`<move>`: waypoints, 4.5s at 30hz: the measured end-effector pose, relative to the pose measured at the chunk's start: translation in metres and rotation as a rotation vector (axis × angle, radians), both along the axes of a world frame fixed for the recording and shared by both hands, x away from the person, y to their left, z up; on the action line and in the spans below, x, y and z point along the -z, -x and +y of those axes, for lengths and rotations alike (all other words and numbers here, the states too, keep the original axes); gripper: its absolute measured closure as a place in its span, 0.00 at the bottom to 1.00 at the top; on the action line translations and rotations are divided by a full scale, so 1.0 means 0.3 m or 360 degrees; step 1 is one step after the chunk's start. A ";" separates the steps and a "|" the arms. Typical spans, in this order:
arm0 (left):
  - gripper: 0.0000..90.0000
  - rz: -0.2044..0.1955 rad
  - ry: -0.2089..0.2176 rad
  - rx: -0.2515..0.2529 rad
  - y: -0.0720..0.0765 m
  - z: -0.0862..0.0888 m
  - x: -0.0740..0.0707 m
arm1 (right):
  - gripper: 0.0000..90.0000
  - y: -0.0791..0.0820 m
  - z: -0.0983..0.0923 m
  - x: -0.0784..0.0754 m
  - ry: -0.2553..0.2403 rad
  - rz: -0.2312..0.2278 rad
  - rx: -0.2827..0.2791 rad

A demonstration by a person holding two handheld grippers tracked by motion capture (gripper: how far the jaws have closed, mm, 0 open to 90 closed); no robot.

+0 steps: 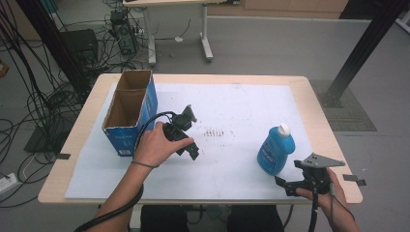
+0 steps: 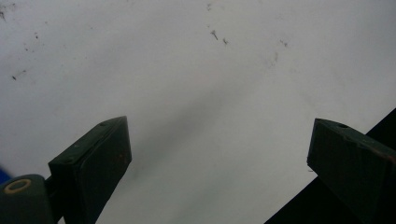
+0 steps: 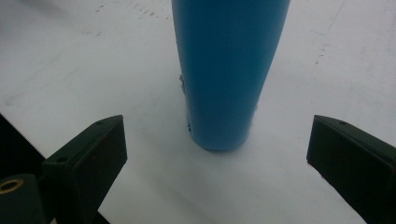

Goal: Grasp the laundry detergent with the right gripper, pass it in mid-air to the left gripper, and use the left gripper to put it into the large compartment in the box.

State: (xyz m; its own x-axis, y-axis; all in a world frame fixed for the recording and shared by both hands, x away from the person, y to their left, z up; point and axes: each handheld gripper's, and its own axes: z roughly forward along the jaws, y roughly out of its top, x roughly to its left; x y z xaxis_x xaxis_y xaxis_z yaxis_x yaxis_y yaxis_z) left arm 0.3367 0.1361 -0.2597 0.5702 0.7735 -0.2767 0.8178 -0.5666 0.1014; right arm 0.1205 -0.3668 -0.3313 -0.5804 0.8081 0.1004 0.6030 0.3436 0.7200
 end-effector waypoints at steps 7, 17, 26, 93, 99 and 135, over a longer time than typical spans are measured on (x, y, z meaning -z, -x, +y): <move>0.07 0.0004 -0.0002 0.0003 0.000 -0.002 0.003 | 0.05 -0.003 0.010 0.010 -0.0011 -0.0024 0.0009; 0.07 -0.0001 0.0004 0.0005 0.003 -0.001 0.004 | 0.05 -0.010 0.019 0.023 -0.0025 -0.0040 0.0012; 0.08 0.0007 0.0008 0.0001 -0.001 0.002 0.010 | 0.05 -0.017 0.031 0.042 -0.0040 -0.0082 0.0030; 0.08 0.0021 -0.0002 0.0012 -0.015 -0.015 0.018 | 0.04 -0.021 0.030 0.068 -0.0063 -0.0126 0.0088; 0.08 0.0024 -0.0005 0.0010 -0.016 -0.015 0.021 | 0.04 -0.019 0.030 0.071 -0.0062 -0.0134 0.0086; 0.08 0.0021 -0.0001 0.0002 -0.018 -0.011 0.022 | 0.04 -0.022 0.036 0.076 -0.0067 -0.0136 0.0100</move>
State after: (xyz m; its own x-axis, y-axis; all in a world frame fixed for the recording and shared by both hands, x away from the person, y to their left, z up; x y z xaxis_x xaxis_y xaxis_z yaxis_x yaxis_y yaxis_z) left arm 0.3422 0.1328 -0.2665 0.5676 0.7727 -0.2840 0.8182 -0.5678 0.0903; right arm 0.1270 -0.3561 -0.3542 -0.5366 0.8393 0.0875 0.5582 0.2753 0.7827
